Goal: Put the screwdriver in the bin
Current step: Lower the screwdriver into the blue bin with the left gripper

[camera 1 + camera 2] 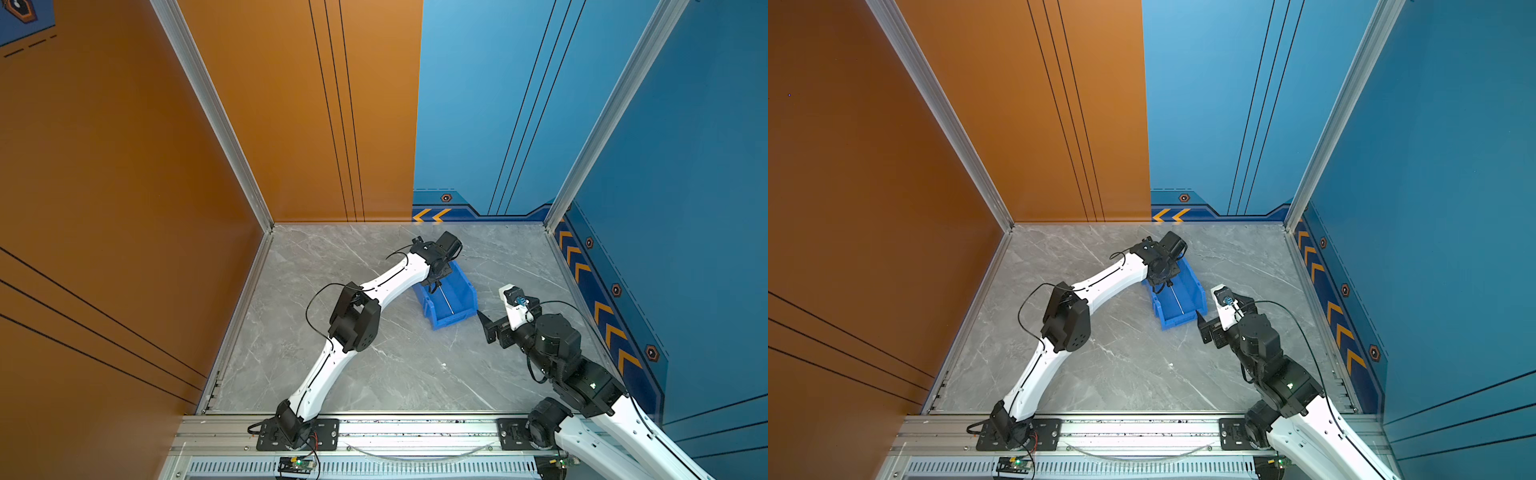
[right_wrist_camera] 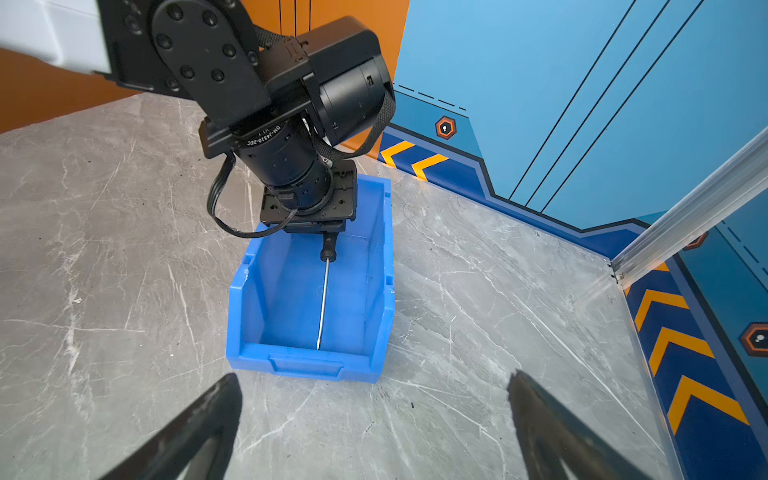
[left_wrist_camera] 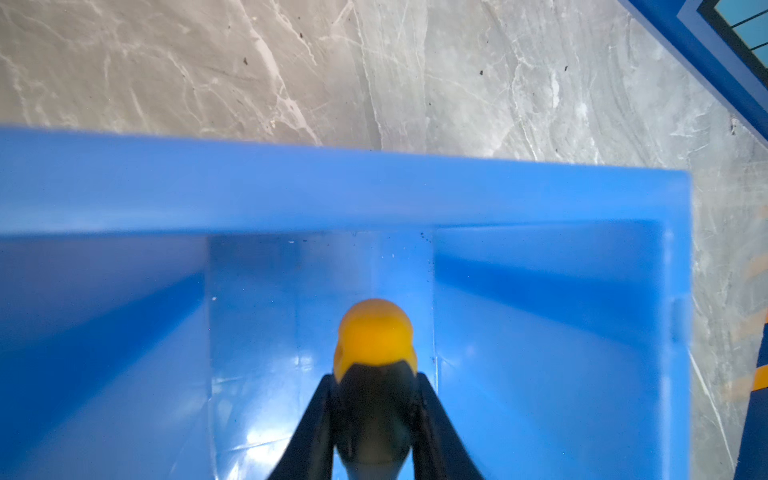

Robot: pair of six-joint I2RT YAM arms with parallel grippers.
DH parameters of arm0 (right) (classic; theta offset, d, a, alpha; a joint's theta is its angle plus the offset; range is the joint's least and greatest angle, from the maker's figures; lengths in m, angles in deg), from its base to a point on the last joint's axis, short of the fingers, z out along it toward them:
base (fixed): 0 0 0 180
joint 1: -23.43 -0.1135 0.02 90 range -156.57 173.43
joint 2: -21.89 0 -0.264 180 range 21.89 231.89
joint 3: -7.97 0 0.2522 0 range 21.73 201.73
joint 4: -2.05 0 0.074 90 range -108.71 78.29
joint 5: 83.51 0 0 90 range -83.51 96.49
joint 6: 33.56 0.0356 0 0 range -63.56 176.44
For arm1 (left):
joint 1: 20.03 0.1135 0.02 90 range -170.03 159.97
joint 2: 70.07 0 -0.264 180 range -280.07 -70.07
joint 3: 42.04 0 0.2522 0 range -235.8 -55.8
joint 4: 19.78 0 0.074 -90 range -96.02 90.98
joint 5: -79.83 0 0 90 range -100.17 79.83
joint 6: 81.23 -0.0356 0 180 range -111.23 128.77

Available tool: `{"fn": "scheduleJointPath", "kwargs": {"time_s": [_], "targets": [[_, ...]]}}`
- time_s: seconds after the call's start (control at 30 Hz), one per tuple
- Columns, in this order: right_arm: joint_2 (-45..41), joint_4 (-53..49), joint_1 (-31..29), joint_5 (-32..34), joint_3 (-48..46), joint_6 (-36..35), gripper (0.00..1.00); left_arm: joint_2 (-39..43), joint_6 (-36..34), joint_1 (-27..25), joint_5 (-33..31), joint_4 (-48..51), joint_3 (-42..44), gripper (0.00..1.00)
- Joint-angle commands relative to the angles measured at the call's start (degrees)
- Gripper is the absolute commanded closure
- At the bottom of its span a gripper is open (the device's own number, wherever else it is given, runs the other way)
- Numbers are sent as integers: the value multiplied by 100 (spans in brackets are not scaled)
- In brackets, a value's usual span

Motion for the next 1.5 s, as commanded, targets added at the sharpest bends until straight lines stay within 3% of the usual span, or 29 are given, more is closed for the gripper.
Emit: {"fn": "scheduleJointPath", "kwargs": {"time_s": [0.0, 0.67, 1.13, 1.47], "targets": [[-56, 112, 4, 173, -81, -61, 0, -244, 49, 92, 142, 141, -119, 84], [-104, 121, 2, 280, -89, -74, 0, -469, 71, 66, 75, 253, -134, 78], [-118, 136, 0, 322, -99, -85, 0, -410, -112, 46, -20, 249, -183, 58], [-152, 147, 5, 347, -106, -105, 0, -114, -462, 19, -267, 242, -254, 56]]}}
